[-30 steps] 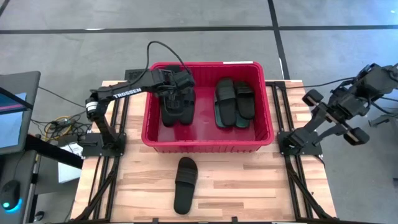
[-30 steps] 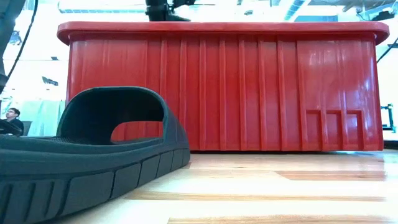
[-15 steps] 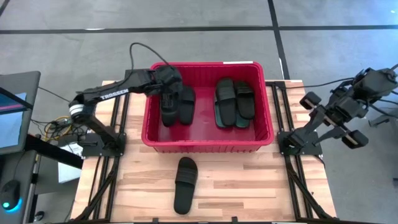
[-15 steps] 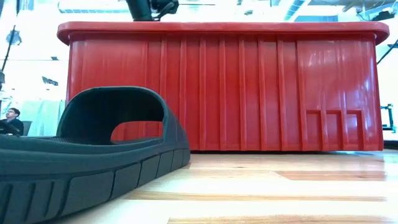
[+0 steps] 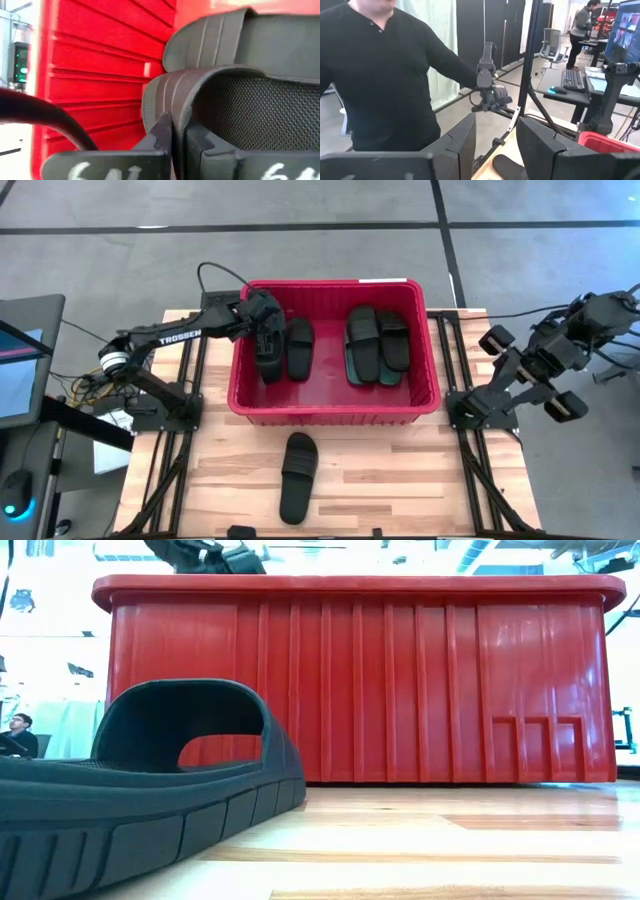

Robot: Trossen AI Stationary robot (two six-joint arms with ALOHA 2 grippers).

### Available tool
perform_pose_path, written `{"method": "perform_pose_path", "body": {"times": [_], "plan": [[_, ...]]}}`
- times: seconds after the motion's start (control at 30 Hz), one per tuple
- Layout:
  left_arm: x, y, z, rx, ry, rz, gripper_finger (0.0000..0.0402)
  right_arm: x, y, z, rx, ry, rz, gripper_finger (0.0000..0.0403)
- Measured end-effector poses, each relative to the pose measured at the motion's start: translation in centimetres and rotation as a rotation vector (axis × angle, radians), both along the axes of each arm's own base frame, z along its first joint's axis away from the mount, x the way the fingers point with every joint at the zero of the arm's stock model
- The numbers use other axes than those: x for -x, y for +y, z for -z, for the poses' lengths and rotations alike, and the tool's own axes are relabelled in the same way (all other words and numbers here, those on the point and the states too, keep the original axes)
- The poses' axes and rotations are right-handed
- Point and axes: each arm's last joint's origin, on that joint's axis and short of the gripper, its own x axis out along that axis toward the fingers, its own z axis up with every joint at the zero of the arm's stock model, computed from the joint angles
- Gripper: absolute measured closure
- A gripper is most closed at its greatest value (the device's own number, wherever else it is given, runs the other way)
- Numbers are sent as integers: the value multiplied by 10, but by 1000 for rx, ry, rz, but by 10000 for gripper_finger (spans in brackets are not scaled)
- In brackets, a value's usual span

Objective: Pick and place slides into bin
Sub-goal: Put the left black slipper into the red organizer bin

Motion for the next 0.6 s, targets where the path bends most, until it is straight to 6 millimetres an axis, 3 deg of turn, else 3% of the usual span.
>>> {"method": "perform_pose_path", "body": {"times": [0.27,0.6], "plan": [[12,17,22,-8,-19,-30,401,-5,3,-1,-4,-5,23,275],[20,31,24,-23,-28,2,401,-5,2,-1,-2,-9,58,275]]}}
